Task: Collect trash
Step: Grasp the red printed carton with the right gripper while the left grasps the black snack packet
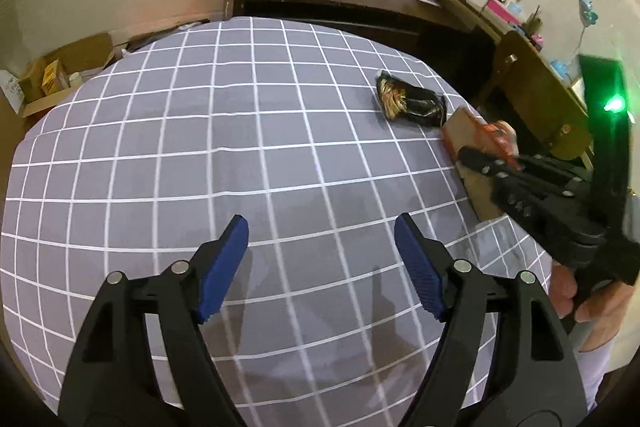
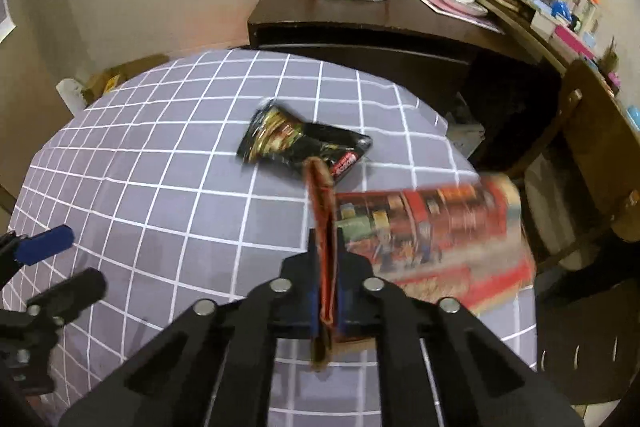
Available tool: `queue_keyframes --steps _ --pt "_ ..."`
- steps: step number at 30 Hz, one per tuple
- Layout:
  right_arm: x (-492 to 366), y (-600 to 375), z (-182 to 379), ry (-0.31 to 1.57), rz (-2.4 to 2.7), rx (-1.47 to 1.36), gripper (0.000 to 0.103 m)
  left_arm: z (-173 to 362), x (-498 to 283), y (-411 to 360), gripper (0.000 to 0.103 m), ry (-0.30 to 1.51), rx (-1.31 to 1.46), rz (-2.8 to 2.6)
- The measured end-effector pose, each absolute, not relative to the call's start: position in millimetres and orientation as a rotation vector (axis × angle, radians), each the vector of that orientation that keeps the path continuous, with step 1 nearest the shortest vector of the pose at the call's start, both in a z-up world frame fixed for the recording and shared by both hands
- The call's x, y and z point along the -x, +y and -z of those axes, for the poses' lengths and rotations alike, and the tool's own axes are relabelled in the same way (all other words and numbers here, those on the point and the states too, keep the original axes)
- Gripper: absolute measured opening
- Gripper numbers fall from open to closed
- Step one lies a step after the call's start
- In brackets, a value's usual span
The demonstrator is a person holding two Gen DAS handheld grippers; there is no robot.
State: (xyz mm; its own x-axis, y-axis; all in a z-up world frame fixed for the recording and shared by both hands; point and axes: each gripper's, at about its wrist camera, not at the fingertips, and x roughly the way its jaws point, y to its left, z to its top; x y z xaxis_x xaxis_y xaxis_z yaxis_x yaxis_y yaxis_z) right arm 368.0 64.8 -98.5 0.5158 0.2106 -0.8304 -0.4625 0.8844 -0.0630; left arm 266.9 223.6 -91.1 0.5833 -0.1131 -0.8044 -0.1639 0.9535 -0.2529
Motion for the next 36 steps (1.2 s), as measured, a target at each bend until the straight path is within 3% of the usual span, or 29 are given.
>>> queue_keyframes --steps 7,9,14,32,34,35,36 --pt "-382 32 63 0.908 -0.386 0.263 0.006 79 -292 191 0.080 0.944 0.301 0.017" --pt "-385 23 56 0.904 -0.383 0.256 0.006 75 -303 182 0.087 0.937 0.275 0.082" --pt "-391 -5 44 0.901 -0.348 0.215 0.006 76 -342 168 0.088 0.960 0.165 0.160" --pt "-403 -129 85 1.043 -0.165 -0.009 0.006 109 -436 134 0.088 1.054 -0.166 0.306" --pt "-402 -134 89 1.049 -0.157 -0.023 0.006 114 -433 135 0.081 1.063 -0.169 0.305" --pt "-402 -136 91 1.051 -0.154 -0.025 0.006 112 -430 134 0.067 1.055 -0.166 0.301" --pt "-401 -136 92 1.052 -0.152 -0.027 0.006 109 -428 136 0.042 1.055 -0.160 0.296"
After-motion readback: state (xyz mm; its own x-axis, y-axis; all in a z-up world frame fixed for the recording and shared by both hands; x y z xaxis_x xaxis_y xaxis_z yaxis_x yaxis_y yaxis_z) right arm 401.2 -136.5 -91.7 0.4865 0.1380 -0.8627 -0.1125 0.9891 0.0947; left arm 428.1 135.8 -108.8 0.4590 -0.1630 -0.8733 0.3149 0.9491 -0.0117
